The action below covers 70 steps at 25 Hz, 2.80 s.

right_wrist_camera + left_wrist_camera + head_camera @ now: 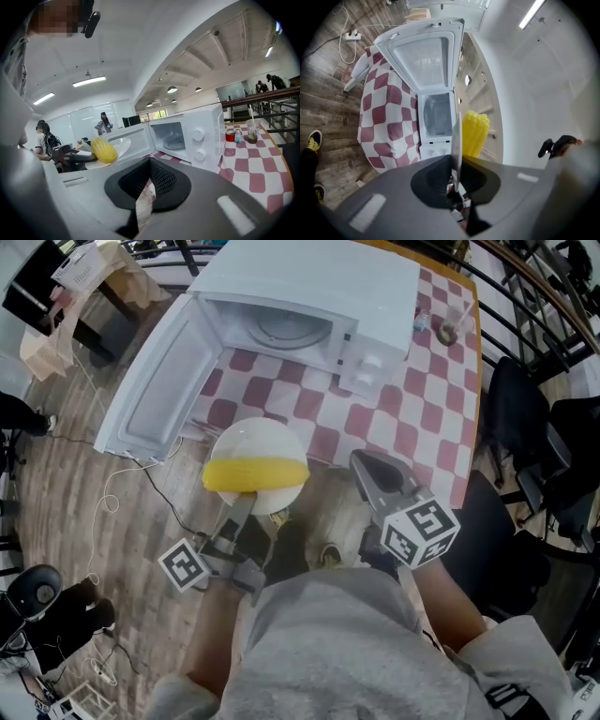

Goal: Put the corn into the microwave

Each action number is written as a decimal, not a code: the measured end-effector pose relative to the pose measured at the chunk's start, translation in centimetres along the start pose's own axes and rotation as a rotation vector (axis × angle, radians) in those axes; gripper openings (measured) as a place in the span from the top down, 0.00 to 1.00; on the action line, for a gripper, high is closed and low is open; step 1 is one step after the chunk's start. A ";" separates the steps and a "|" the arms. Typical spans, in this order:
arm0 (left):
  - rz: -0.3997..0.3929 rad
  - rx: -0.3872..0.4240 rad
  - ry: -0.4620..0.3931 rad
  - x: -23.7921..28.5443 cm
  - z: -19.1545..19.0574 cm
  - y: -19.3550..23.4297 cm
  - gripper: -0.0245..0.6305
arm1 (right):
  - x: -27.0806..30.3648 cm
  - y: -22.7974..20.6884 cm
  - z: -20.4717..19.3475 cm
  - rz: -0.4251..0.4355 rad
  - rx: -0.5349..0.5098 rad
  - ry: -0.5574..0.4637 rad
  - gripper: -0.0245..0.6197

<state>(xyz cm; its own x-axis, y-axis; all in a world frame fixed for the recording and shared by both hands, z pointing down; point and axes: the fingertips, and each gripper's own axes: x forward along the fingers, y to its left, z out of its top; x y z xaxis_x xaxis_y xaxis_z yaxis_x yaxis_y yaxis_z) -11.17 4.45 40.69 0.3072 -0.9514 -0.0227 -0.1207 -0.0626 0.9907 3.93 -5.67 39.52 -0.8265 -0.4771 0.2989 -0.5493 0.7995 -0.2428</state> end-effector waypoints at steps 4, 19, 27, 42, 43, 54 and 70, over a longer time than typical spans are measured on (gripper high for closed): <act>0.004 -0.006 0.013 0.9 1.8 0.1 0.92 | 1.6 0.0 0.8 -0.009 0.006 0.007 0.96; -0.013 -0.017 0.068 3.3 6.1 0.0 0.92 | 5.4 -0.1 3.3 -0.049 -0.004 -0.001 0.96; -0.008 -0.013 0.102 4.1 8.2 0.8 0.92 | 7.7 -0.1 4.1 -0.068 0.001 -0.013 0.96; -0.024 -0.031 0.149 5.5 11.7 1.9 0.92 | 10.6 0.5 5.2 -0.115 -0.022 -0.032 0.96; -0.022 -0.032 0.150 5.6 11.8 2.0 0.91 | 10.6 0.5 5.2 -0.117 -0.021 -0.032 0.96; 0.002 -0.035 0.182 8.3 12.6 3.2 0.91 | 11.8 -0.9 5.9 -0.140 -0.006 -0.049 0.96; 0.043 -0.043 0.245 15.9 14.9 5.6 0.91 | 15.6 -5.9 6.1 -0.175 0.022 -0.019 0.96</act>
<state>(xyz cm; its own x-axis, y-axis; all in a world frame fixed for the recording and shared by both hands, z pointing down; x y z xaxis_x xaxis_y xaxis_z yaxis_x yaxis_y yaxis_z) -21.03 -15.49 43.93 0.5229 -0.8511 0.0474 -0.0997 -0.0059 0.9950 -6.45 -20.06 39.97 -0.7200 -0.6154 0.3206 -0.6874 0.6956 -0.2085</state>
